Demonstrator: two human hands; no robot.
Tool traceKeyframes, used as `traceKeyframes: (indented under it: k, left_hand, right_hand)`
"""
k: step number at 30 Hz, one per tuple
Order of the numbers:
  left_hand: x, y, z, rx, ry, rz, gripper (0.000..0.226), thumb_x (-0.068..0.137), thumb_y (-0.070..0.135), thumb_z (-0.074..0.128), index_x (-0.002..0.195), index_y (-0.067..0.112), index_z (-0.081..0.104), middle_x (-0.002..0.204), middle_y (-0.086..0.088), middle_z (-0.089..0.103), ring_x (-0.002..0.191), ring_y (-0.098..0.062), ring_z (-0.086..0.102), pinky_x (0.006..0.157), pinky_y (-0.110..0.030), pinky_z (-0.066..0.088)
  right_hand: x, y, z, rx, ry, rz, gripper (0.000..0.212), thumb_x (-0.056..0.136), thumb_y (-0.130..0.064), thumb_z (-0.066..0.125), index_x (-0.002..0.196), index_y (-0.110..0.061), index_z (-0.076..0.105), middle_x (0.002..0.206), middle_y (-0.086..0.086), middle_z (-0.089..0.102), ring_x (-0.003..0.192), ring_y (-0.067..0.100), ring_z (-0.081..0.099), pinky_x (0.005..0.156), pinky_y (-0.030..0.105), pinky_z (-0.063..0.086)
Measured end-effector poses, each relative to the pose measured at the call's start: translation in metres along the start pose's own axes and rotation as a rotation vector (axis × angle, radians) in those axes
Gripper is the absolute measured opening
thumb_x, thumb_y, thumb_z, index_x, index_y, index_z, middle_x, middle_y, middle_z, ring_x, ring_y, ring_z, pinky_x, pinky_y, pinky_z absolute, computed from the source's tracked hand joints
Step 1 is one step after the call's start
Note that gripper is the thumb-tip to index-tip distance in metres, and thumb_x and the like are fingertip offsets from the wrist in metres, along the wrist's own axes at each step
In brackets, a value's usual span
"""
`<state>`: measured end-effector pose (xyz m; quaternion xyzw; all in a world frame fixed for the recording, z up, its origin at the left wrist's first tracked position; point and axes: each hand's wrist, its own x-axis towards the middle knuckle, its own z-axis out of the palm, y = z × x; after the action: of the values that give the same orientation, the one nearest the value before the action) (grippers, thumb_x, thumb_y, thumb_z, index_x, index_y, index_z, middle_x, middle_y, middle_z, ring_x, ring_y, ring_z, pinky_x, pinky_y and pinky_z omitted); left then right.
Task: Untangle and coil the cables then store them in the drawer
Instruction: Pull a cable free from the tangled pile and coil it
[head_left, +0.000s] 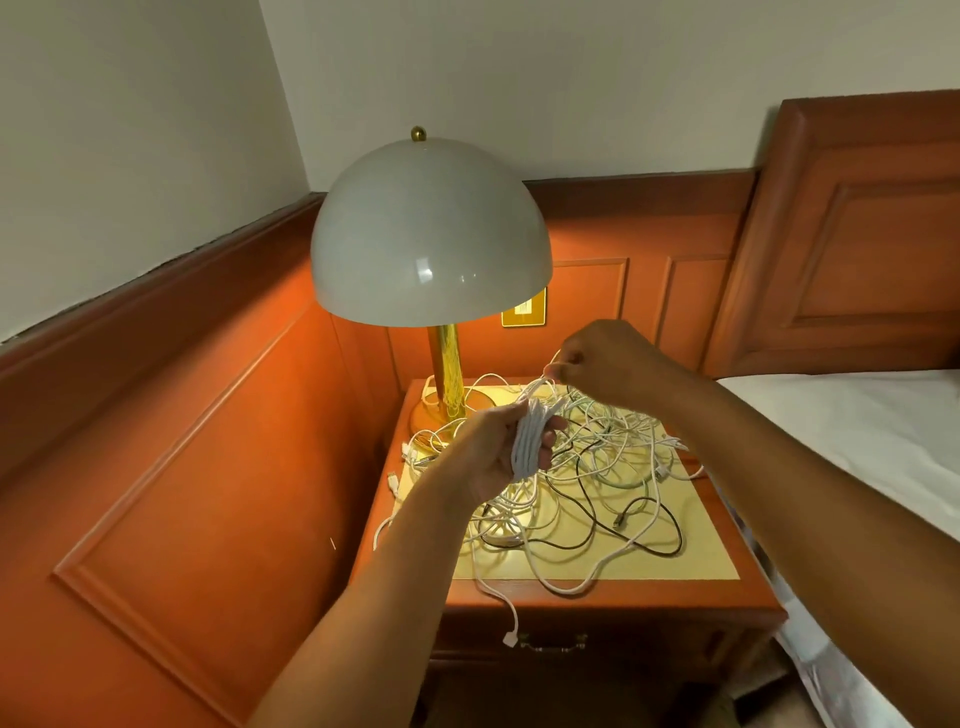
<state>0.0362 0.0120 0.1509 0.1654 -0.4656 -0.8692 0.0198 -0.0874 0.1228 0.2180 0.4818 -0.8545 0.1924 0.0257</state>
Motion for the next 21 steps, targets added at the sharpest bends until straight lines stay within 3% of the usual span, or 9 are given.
traceKeyframes:
  k: [2, 5, 9, 12, 13, 15, 17, 19, 21]
  left_hand:
    - [0.006, -0.003, 0.001, -0.115, 0.026, -0.014, 0.036, 0.104, 0.024, 0.030, 0.106, -0.004, 0.052, 0.080, -0.013, 0.062, 0.061, -0.017, 0.059, 0.056, -0.027, 0.051]
    - [0.010, 0.001, 0.004, -0.095, 0.106, 0.035, 0.038, 0.106, 0.025, 0.026, 0.098, -0.001, 0.052, 0.066, -0.010, 0.061, 0.058, -0.017, 0.059, 0.057, -0.027, 0.051]
    - [0.014, 0.008, 0.004, -0.127, 0.150, 0.074, 0.045, 0.106, 0.028, 0.026, 0.107, -0.005, 0.056, 0.075, -0.013, 0.067, 0.070, -0.021, 0.065, 0.069, -0.032, 0.052]
    - [0.012, 0.006, 0.011, -0.169, 0.120, 0.091, 0.044, 0.106, 0.028, 0.026, 0.103, -0.002, 0.057, 0.075, -0.011, 0.064, 0.068, -0.020, 0.062, 0.070, -0.030, 0.049]
    - [0.012, 0.007, 0.012, -0.218, 0.102, 0.113, 0.044, 0.106, 0.028, 0.025, 0.102, -0.002, 0.057, 0.073, -0.009, 0.062, 0.068, -0.019, 0.059, 0.070, -0.028, 0.047]
    - [0.012, 0.012, 0.010, -0.352, 0.099, 0.185, 0.045, 0.105, 0.029, 0.027, 0.101, -0.002, 0.059, 0.072, -0.007, 0.059, 0.067, -0.017, 0.056, 0.069, -0.027, 0.046]
    - [0.011, 0.024, 0.003, -0.392, 0.099, 0.242, 0.044, 0.104, 0.028, 0.031, 0.098, -0.003, 0.062, 0.068, -0.006, 0.060, 0.062, -0.016, 0.056, 0.068, -0.028, 0.045]
    - [0.003, 0.035, 0.000, -0.355, 0.048, 0.256, 0.043, 0.104, 0.027, 0.032, 0.096, -0.002, 0.062, 0.064, -0.004, 0.060, 0.056, -0.015, 0.056, 0.067, -0.027, 0.043]
    - [-0.005, 0.041, 0.001, -0.302, -0.009, 0.242, 0.044, 0.104, 0.028, 0.032, 0.096, -0.003, 0.062, 0.065, -0.004, 0.058, 0.055, -0.014, 0.054, 0.065, -0.025, 0.043]
  right_hand:
    - [-0.013, -0.010, 0.011, 0.020, -0.052, 0.000, 0.029, 0.096, -0.024, 0.055, 0.087, -0.002, 0.072, 0.088, 0.014, 0.069, 0.079, 0.025, 0.061, 0.064, 0.030, 0.041]
    - [-0.039, -0.019, 0.035, 0.190, -0.059, 0.032, 0.023, 0.096, -0.014, 0.050, 0.095, 0.001, 0.068, 0.083, 0.013, 0.064, 0.062, 0.013, 0.048, 0.054, 0.024, 0.032]
    - [-0.075, -0.029, 0.074, 0.556, 0.063, 0.137, 0.029, 0.092, -0.002, 0.050, 0.117, -0.012, 0.062, 0.077, 0.013, 0.065, 0.049, 0.010, 0.048, 0.049, 0.023, 0.039]
    - [-0.088, -0.031, 0.089, 0.915, 0.083, 0.257, 0.014, 0.096, -0.008, 0.052, 0.102, -0.012, 0.065, 0.074, 0.014, 0.068, 0.047, 0.014, 0.054, 0.053, 0.029, 0.047]
    - [-0.090, -0.029, 0.092, 0.999, 0.056, 0.279, 0.015, 0.098, -0.016, 0.054, 0.093, -0.009, 0.066, 0.070, 0.014, 0.067, 0.048, 0.016, 0.055, 0.057, 0.030, 0.049]
    - [-0.095, -0.025, 0.100, 1.036, -0.071, 0.289, 0.043, 0.098, -0.037, 0.053, 0.075, -0.003, 0.065, 0.055, 0.014, 0.061, 0.047, 0.019, 0.054, 0.067, 0.021, 0.052]
    - [-0.099, -0.018, 0.110, 1.066, -0.198, 0.295, 0.053, 0.097, -0.046, 0.049, 0.070, -0.003, 0.065, 0.045, 0.009, 0.050, 0.042, 0.017, 0.045, 0.074, 0.020, 0.049]
    - [-0.099, -0.007, 0.119, 1.193, -0.266, 0.288, 0.042, 0.100, -0.033, 0.048, 0.079, -0.002, 0.066, 0.048, 0.002, 0.043, 0.045, 0.013, 0.038, 0.063, 0.029, 0.046]
    - [-0.093, 0.006, 0.121, 1.240, -0.300, 0.292, 0.028, 0.102, -0.014, 0.045, 0.091, 0.000, 0.067, 0.057, -0.001, 0.041, 0.051, 0.010, 0.037, 0.055, 0.027, 0.040]
